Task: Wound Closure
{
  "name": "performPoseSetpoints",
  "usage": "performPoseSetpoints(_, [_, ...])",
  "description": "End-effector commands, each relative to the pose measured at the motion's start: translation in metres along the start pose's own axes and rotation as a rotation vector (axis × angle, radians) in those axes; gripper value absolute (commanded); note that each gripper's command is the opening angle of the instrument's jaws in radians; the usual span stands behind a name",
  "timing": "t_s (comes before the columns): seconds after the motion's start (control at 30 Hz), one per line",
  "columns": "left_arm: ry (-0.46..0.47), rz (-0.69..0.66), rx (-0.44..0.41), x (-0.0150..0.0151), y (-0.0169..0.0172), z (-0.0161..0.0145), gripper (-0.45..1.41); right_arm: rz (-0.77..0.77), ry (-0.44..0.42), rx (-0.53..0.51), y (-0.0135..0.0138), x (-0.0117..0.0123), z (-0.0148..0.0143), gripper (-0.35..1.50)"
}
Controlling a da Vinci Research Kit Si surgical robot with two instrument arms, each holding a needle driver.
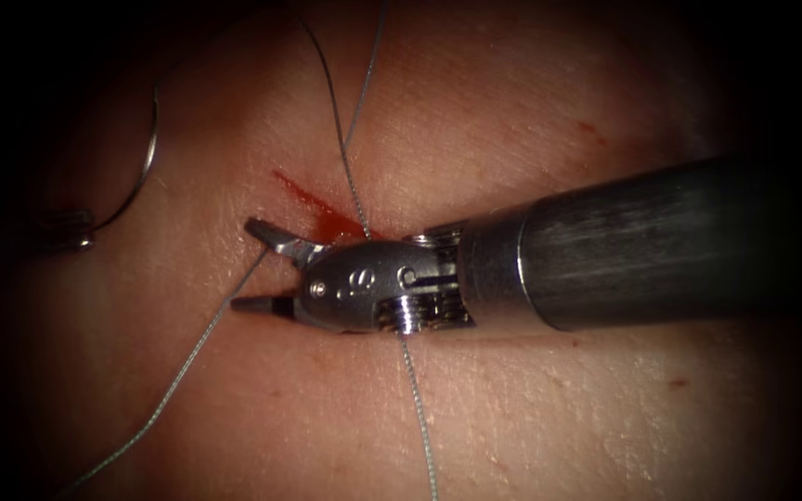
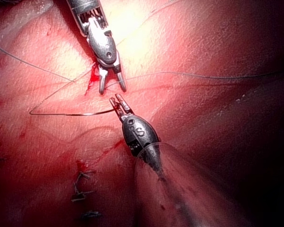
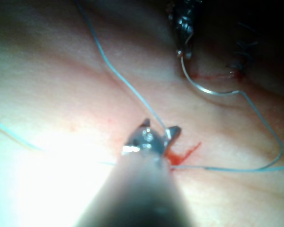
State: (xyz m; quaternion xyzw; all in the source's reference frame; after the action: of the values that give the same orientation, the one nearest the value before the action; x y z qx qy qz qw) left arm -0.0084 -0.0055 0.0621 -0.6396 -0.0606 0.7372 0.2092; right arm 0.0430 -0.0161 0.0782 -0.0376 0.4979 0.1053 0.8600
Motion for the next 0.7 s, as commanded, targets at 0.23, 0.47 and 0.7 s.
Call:
performPoseSetpoints(0.23, [0.001, -0.002, -0.002, -0.0008, 0.0003, 0.0004, -0.45, -0.006, 0.044, 0.087, -0.0017, 0.0006, 0.0005, -0.35])
performPoseSetpoints(0.47, [0.001, -0.002, -0.003, -0.0008, 0.0003, 0.0004, -0.45, -0.011, 0.050, 0.097, -0.0034, 0.0020, 0.0008, -0.35])
performPoseSetpoints(0.7, [0.001, -0.002, -0.003, -0.0008, 0.0003, 0.0004, -0.45, -0.018, 0.064, 0.118, -0.0054, 0.0034, 0.0006, -0.35])
